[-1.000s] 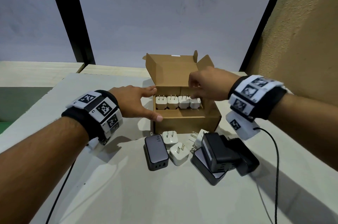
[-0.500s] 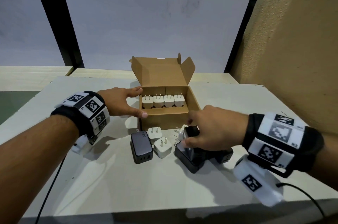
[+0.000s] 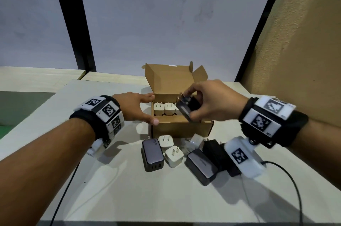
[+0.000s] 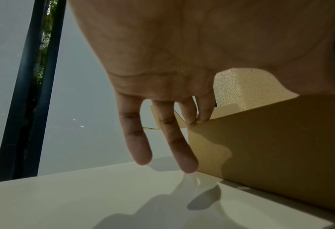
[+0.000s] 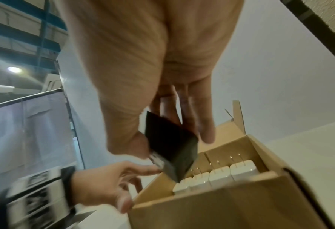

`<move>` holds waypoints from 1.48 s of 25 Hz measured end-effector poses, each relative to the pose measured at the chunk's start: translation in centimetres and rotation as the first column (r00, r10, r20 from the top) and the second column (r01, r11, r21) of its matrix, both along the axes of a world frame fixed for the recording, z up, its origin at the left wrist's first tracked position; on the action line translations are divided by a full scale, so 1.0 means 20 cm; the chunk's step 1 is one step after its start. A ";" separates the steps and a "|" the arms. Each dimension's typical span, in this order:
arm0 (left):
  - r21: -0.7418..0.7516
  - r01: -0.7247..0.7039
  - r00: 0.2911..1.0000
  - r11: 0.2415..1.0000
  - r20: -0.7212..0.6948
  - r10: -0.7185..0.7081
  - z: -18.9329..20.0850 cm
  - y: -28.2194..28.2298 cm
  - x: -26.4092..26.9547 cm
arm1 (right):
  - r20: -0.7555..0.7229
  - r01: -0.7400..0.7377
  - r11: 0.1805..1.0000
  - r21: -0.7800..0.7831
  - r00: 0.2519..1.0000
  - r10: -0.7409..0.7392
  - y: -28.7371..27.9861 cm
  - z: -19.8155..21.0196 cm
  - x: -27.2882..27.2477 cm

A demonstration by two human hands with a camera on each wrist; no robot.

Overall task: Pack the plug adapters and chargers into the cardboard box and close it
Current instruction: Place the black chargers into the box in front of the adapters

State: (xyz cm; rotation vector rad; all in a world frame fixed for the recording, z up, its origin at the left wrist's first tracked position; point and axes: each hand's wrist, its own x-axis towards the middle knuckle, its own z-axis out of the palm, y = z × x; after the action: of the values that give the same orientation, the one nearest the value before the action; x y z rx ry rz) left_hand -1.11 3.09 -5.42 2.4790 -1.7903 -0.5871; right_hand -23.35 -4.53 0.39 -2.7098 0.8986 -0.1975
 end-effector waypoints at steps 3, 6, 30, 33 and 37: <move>0.004 0.011 1.000 1.000 0.007 -0.011 0.01 0.00 0.00 | 0.113 0.082 0.996 0.045 0.990 -0.087 -0.09 -0.03 0.15; 0.008 0.021 1.000 1.000 0.014 -0.021 0.01 0.00 0.00 | 0.122 0.114 0.993 0.043 0.985 -0.119 -0.16 -0.07 0.25; -0.030 0.061 0.998 0.998 0.019 -0.061 -0.01 -0.01 0.02 | 0.038 0.120 0.891 0.438 0.988 -0.151 -0.16 -0.30 0.29; -0.023 0.044 0.999 0.999 0.009 -0.044 -0.02 -0.02 0.02 | 0.175 0.122 0.750 0.649 0.936 -0.305 -0.15 -0.28 0.27; -0.023 0.039 0.999 0.999 0.025 -0.038 -0.02 -0.02 0.02 | 0.237 -0.002 0.557 0.831 0.906 -0.350 -0.12 -0.24 0.23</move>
State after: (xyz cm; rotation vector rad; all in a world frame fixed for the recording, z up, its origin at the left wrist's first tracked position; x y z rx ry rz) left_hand -0.70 2.64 -5.78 2.4520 -1.8464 -0.5368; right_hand -18.75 -6.93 -4.32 -1.6173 0.8505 -0.2533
